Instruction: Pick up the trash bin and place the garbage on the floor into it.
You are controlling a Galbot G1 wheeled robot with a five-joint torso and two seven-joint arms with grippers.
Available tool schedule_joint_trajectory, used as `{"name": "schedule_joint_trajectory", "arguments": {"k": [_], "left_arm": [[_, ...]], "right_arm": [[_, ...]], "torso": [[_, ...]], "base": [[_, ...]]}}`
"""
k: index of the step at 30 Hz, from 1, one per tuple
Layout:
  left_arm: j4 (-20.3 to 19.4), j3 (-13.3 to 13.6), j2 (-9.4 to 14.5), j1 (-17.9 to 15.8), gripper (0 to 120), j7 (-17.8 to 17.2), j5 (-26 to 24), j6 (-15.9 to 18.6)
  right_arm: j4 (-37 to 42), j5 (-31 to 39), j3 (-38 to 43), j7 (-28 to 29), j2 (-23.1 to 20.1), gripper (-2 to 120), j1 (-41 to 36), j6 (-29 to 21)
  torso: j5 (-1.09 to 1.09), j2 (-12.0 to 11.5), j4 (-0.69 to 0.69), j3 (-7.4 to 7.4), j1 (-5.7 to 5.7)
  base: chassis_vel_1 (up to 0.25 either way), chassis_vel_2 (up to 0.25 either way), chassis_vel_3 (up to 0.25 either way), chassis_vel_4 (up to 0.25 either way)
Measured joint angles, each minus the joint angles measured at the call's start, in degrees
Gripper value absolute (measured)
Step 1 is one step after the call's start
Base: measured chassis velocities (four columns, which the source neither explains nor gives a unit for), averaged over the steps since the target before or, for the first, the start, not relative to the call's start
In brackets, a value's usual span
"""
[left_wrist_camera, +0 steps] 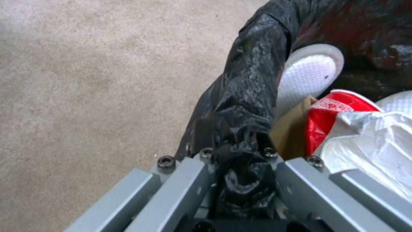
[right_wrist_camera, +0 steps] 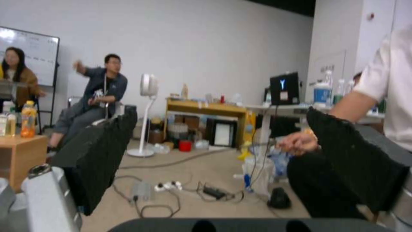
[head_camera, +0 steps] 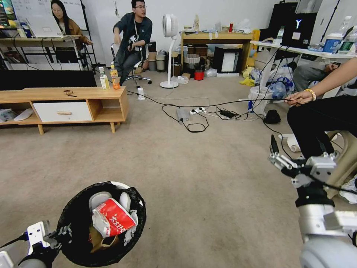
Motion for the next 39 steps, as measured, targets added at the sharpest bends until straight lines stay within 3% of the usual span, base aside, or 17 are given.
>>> {"name": "schedule_joint_trajectory", "arguments": {"k": [23, 39], "left_arm": [[-0.6, 0.0, -1.8, 0.2, 2, 0.6, 1.5, -0.4], [-0.6, -0.4, -2.1, 0.5, 2, 0.5, 1.0, -0.3]], "right_arm": [[-4.4, -8.4, -6.1, -1.5, 7.2, 100, -4.2, 3.3], [-5.8, -9.2, -7.3, -3.7, 7.5, 100, -3.9, 4.8]], "torso": [[0.00, 0.0, 0.01, 0.01, 0.00], [0.01, 0.0, 0.01, 0.01, 0.00]], "base": [[0.000, 0.000, 0.000, 0.000], [0.000, 0.000, 0.000, 0.000]]}}
